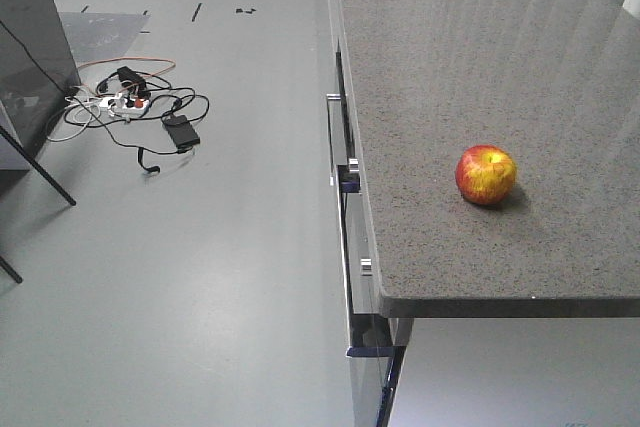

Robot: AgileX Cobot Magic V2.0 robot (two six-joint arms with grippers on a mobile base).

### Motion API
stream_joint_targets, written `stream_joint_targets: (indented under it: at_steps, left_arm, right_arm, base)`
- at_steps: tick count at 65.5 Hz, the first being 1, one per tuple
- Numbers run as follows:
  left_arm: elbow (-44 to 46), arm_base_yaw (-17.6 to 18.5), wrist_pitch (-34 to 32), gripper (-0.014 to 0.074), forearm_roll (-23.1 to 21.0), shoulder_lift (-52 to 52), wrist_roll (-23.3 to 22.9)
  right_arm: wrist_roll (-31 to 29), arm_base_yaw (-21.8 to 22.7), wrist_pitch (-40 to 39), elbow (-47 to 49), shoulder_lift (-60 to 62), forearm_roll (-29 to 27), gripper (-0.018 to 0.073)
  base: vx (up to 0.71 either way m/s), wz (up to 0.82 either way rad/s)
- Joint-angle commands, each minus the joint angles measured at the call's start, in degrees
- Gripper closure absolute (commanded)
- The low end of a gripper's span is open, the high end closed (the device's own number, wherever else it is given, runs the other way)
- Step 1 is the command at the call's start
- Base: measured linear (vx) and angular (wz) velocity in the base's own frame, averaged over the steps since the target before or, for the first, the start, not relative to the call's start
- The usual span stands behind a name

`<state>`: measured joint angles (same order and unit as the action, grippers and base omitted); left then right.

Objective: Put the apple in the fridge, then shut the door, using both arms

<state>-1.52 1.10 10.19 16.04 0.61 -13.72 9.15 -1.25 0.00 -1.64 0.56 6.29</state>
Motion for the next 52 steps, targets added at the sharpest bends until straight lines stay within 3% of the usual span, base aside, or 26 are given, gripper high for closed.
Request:
stream_joint_targets:
  at_steps: [1, 52]
  left_arm:
    - [-0.8, -0.1, -4.1, 0.0604, 0.2, 1.0, -0.2]
    - [-0.8, -0.1, -4.1, 0.0604, 0.2, 1.0, -0.2]
  right_arm:
    - [-0.1, 0.0, -4.0, -0.5, -0.4, 0.6, 0.0565]
    - [-0.1, 0.0, -4.0, -0.5, -0.4, 0.6, 0.0565]
  base:
    - [0.0, 0.0]
    - [0.0, 0.0]
